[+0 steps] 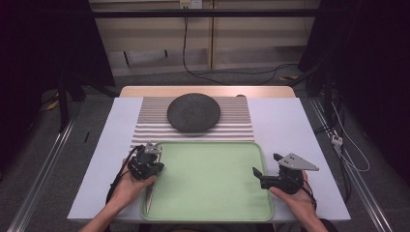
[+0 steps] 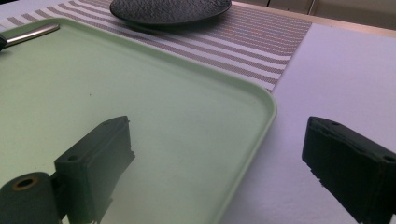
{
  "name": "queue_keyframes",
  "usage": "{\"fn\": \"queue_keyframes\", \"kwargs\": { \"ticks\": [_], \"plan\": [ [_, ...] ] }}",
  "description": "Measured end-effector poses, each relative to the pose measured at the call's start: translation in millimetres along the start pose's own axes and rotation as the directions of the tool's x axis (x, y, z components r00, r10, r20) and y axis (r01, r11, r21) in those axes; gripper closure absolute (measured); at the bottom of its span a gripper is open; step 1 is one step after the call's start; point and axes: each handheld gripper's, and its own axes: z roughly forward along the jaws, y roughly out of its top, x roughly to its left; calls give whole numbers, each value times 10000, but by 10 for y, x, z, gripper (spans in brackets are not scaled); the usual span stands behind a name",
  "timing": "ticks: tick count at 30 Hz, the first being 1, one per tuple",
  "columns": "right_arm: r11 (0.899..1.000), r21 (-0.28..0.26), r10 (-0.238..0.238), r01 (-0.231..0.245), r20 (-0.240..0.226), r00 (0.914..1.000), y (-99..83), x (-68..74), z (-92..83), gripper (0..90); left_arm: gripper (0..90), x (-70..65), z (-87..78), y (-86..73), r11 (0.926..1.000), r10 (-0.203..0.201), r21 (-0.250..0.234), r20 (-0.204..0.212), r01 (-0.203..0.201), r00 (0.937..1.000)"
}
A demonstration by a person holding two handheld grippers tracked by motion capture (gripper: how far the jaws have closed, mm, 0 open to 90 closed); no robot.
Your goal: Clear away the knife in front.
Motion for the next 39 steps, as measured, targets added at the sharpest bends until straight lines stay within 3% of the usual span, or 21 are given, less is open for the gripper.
{"fn": "queue_keyframes", "kwargs": {
  "ticks": [4,10,15,19,23,26,28,31,33,34,37,39],
  "plan": [
    [10000,13,16,-16,18,10000,-2,-1,-1,85,823,-9,7,-2,9999,87,-139,52,-87,9999],
    [10000,7,39,-39,34,10000,-4,-1,-4,85,650,-21,24,15,9986,289,-457,167,-281,9994],
    [10000,9,79,-80,37,10000,-8,-10,-5,85,405,-22,14,53,9932,233,-1144,115,-219,9997],
    [10000,-6,94,-94,73,9999,-9,-15,-7,85,233,-26,-8,95,9854,289,-1686,335,-228,9990],
    [9999,2,110,-110,73,9999,-8,-12,-1,85,93,-37,-50,156,9835,28,-1809,256,19,9997],
    [9999,9,126,-126,85,9999,-10,-10,-3,85,101,-60,-123,171,9752,243,-2207,318,-167,9992],
    [9999,12,153,-153,93,9998,-10,-10,-6,84,75,-77,-168,177,9735,335,-2277,393,-237,9987],
    [9999,-1,148,-148,113,9998,-11,-13,-7,85,67,-86,-266,158,9610,318,-2753,184,-255,9993],
    [9999,-24,120,-119,117,9999,-10,-14,-10,85,68,-74,-342,118,9453,116,-3261,-57,-128,9999],
    [9999,-33,116,-116,123,9999,-10,-14,-12,85,68,-63,-367,101,9433,52,-3318,-123,-90,9999],
    [9999,-19,134,-134,125,9998,-11,-16,-14,85,69,-31,-421,20,9459,-136,-3243,-266,42,9996],
    [9999,-13,118,-118,145,9998,-12,-14,-13,85,67,-11,-436,-41,9550,-217,-2964,-373,97,9991]
  ]
}}
